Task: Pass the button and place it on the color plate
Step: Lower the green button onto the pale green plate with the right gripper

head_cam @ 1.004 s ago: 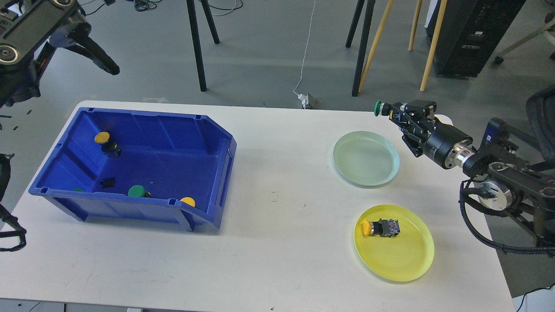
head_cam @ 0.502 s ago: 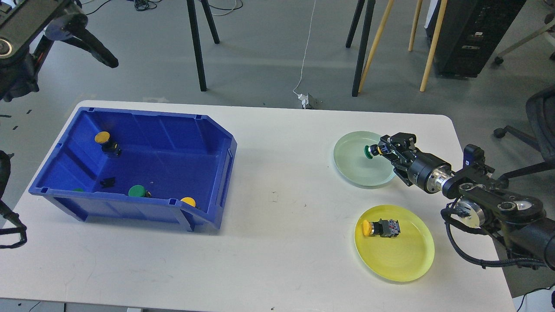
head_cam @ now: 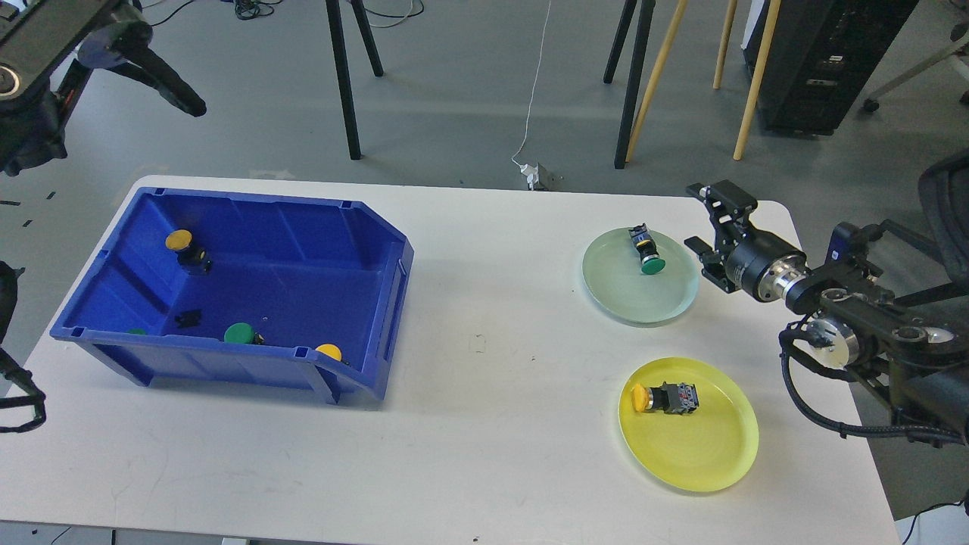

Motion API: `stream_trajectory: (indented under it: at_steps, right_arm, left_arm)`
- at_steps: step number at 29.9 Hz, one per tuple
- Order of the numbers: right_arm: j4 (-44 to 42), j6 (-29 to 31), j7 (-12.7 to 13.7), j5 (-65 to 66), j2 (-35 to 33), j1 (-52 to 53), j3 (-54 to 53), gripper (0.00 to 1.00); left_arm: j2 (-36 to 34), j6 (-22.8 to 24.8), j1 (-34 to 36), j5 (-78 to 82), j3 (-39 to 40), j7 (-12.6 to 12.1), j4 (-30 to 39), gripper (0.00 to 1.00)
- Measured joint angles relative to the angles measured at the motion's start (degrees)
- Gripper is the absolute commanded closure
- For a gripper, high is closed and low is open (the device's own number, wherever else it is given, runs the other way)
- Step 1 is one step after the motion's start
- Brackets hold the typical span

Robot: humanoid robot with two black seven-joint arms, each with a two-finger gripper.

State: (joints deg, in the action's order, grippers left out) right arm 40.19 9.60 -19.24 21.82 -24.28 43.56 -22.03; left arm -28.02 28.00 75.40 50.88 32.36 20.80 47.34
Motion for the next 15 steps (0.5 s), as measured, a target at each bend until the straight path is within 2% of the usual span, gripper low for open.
stream_trajectory:
  at_steps: [5, 9, 11, 15]
  right_arm:
    - [3.4, 0.6, -0.4, 0.0, -1.8, 0.2, -13.3, 0.01]
    - [4.6, -0.3, 0.7, 0.3, -4.7, 3.6, -15.8, 0.01]
    - [4.6, -1.5, 2.9, 0.5, -6.1, 6.1, -15.4, 0.01]
    - [4.3, -3.7, 9.2, 0.7, -9.7, 12.8, -12.4, 0.01]
  left_arm:
    - [-0.2, 0.0, 0.3, 0.0, 0.0, -0.2, -0.3, 0.01]
    - [-0.7, 0.0, 0.4, 0.2, -0.3, -0.6, -0.6, 0.01]
    - [-0.7, 0.0, 0.4, 0.3, -0.5, -0.7, -0.7, 0.01]
    - [-0.8, 0.0, 0.2, 0.4, -1.0, -0.8, -0.7, 0.01]
